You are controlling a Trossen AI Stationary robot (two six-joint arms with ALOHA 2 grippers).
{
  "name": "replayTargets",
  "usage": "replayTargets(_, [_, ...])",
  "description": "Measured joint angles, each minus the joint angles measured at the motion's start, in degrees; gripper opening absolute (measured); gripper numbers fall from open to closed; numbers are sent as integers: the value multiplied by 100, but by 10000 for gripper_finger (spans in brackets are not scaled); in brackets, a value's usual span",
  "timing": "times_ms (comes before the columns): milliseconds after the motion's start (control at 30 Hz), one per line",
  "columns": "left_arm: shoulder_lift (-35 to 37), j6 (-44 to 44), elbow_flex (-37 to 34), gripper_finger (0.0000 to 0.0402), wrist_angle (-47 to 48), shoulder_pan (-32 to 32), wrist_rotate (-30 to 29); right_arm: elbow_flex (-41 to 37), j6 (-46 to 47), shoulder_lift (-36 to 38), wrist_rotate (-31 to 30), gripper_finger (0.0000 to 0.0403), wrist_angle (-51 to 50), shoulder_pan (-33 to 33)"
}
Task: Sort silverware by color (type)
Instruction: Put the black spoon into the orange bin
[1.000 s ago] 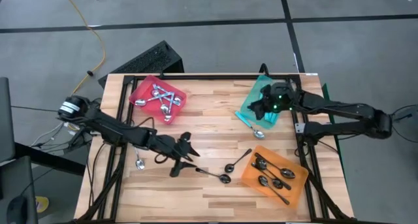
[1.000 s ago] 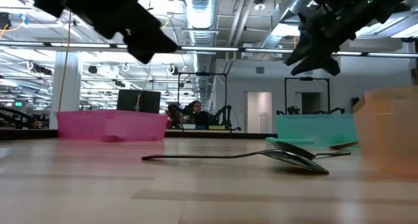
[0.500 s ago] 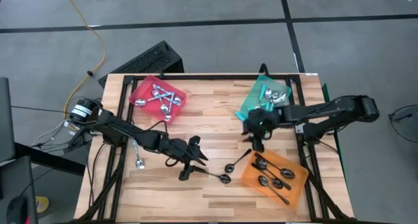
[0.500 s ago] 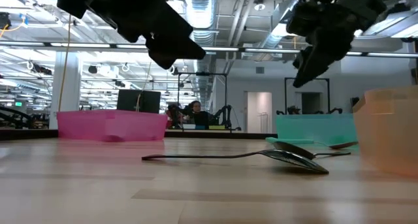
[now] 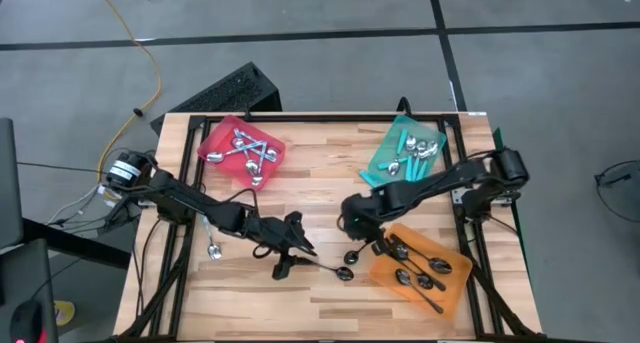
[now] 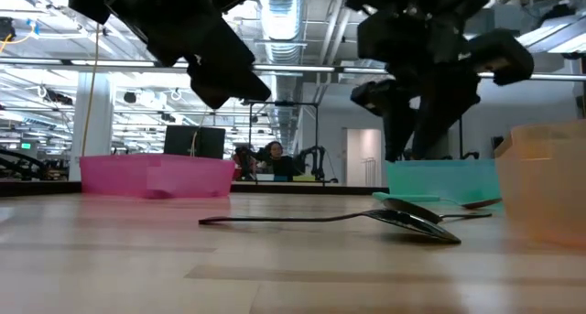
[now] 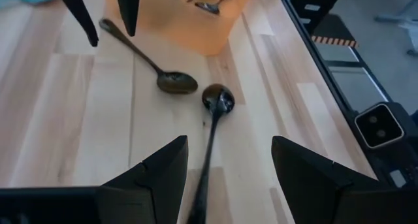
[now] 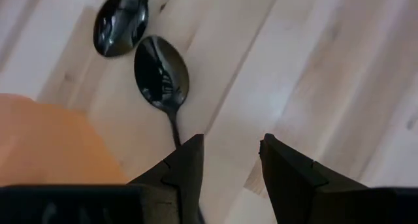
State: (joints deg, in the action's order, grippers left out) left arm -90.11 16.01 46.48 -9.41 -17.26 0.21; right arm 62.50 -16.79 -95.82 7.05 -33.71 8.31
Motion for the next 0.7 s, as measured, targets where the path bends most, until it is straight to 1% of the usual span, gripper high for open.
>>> replayTargets(233, [0,206,0,206,71,-117,-76,714,-892,-849,25,171,-1117,297])
replayTargets(333, [0,279,0,206,129,-141,-94,888,-917,-1129,36,171,-1235,414])
replayTargets(467, [0,423,-2,206,173,-143,-99,955,-876,-1421,-272,171,-1263,552])
replayTargets(700, [0,483,-2,206,220,-143,-131,951,-648,-1477,-376,171,-1236,610])
